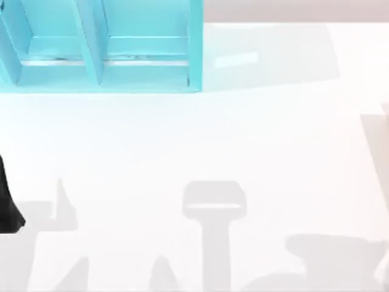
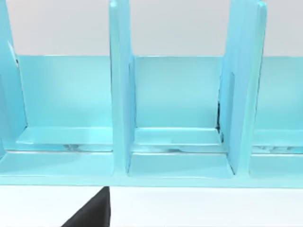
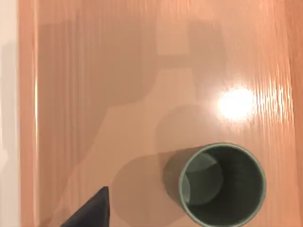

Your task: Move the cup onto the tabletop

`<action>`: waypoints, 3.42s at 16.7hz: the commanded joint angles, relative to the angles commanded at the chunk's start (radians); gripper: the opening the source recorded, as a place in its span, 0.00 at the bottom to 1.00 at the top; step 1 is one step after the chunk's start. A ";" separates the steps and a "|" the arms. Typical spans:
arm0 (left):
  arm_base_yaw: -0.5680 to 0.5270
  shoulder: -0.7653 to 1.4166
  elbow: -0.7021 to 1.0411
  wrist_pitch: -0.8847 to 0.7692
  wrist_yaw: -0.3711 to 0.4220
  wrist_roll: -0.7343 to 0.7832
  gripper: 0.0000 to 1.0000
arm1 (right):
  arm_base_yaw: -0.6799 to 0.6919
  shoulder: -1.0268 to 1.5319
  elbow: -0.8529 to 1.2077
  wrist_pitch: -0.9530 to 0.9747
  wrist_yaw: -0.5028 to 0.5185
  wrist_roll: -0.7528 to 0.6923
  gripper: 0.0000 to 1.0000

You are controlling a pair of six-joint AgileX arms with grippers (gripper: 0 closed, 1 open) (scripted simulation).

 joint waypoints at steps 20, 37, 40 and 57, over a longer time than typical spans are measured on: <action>0.000 0.000 0.000 0.000 0.000 0.000 1.00 | -0.191 0.590 0.363 -0.299 0.000 -0.186 1.00; 0.000 0.000 0.000 0.000 0.000 0.000 1.00 | -0.190 0.658 0.158 -0.022 0.000 -0.185 0.55; 0.000 0.000 0.000 0.000 0.000 0.000 1.00 | -0.190 0.658 0.158 -0.022 0.000 -0.185 0.32; 0.000 0.000 0.000 0.000 0.000 0.000 1.00 | -0.127 0.610 0.189 -0.097 -0.001 -0.122 0.00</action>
